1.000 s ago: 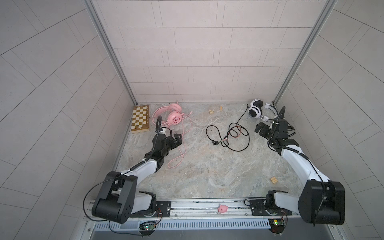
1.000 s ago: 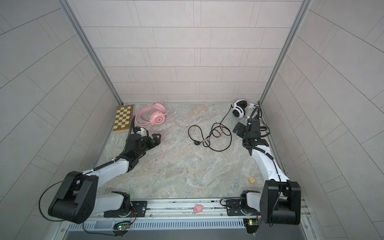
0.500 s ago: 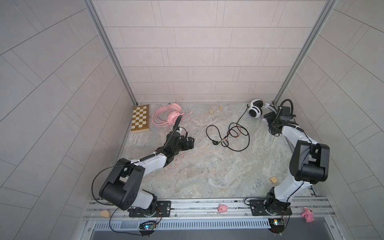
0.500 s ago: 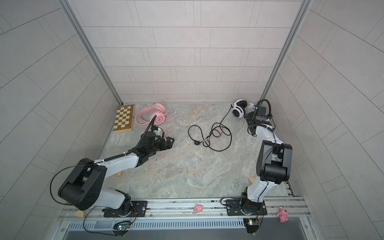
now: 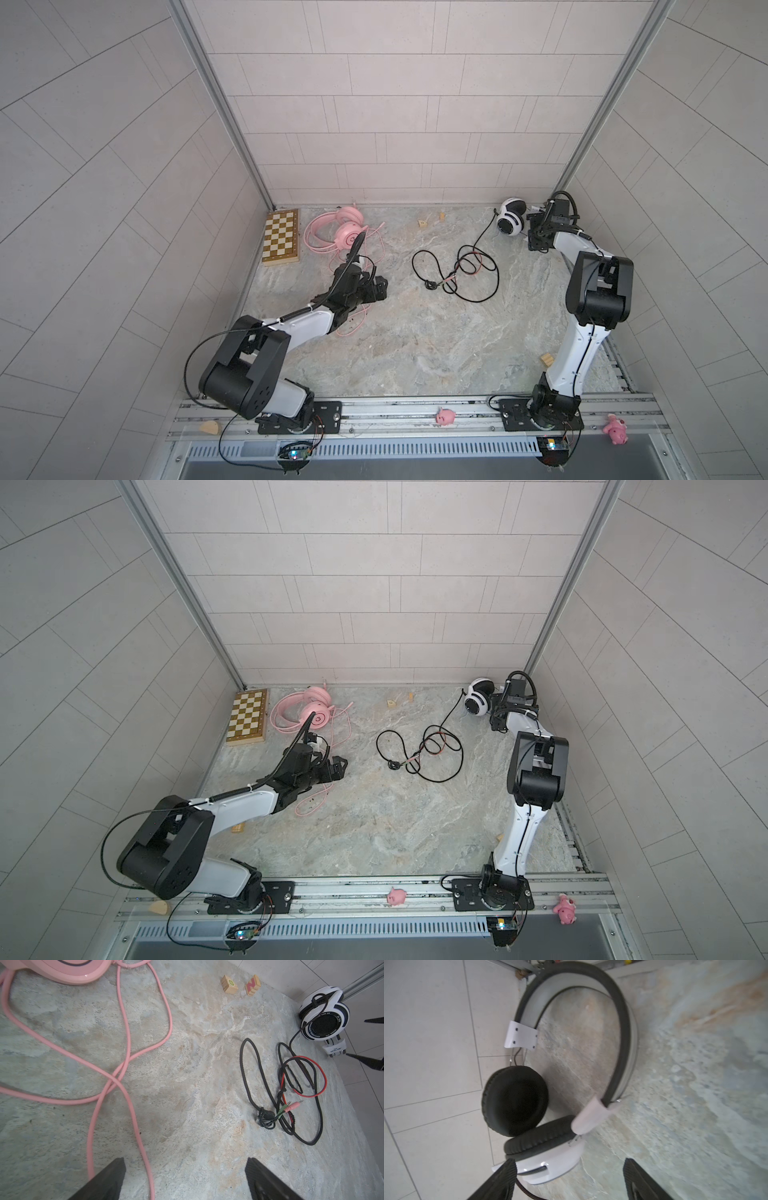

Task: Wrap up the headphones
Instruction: 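Grasp the white headset band with the right gripper while the left arm advances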

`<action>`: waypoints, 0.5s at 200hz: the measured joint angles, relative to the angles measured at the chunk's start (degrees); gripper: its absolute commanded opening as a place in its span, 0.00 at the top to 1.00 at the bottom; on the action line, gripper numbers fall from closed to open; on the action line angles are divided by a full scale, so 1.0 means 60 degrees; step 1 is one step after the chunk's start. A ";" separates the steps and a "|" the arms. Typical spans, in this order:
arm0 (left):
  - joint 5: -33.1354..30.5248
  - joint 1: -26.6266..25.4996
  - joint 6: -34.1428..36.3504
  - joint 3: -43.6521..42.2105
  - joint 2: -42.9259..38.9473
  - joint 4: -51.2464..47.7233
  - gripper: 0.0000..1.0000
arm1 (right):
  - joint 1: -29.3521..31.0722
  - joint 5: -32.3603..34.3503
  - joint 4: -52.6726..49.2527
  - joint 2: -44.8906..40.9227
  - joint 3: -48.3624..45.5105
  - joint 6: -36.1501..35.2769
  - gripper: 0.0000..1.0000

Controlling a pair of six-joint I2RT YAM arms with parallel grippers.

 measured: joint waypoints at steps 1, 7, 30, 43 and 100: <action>0.0000 0.0000 0.0000 0.0000 0.0000 0.0000 0.04 | 0.0000 0.0000 0.0004 0.0018 0.0036 0.0022 0.19; -0.0004 0.0000 0.0000 0.0000 0.0000 -0.0004 0.04 | 0.0000 -0.0025 0.0051 0.0124 0.0146 0.0149 0.20; -0.0026 0.0000 0.0000 0.0051 0.0000 -0.0087 0.04 | 0.0000 -0.0259 0.0164 0.0546 0.0229 0.0656 0.20; -0.0036 0.0000 0.0007 0.0087 0.0000 -0.0127 0.04 | 0.0000 -0.0328 0.0160 0.0794 0.0175 0.0834 0.20; -0.0131 -0.0004 0.0069 0.0117 0.0000 -0.0186 0.04 | -0.0073 -0.0255 0.0219 0.0892 0.0087 0.1016 0.21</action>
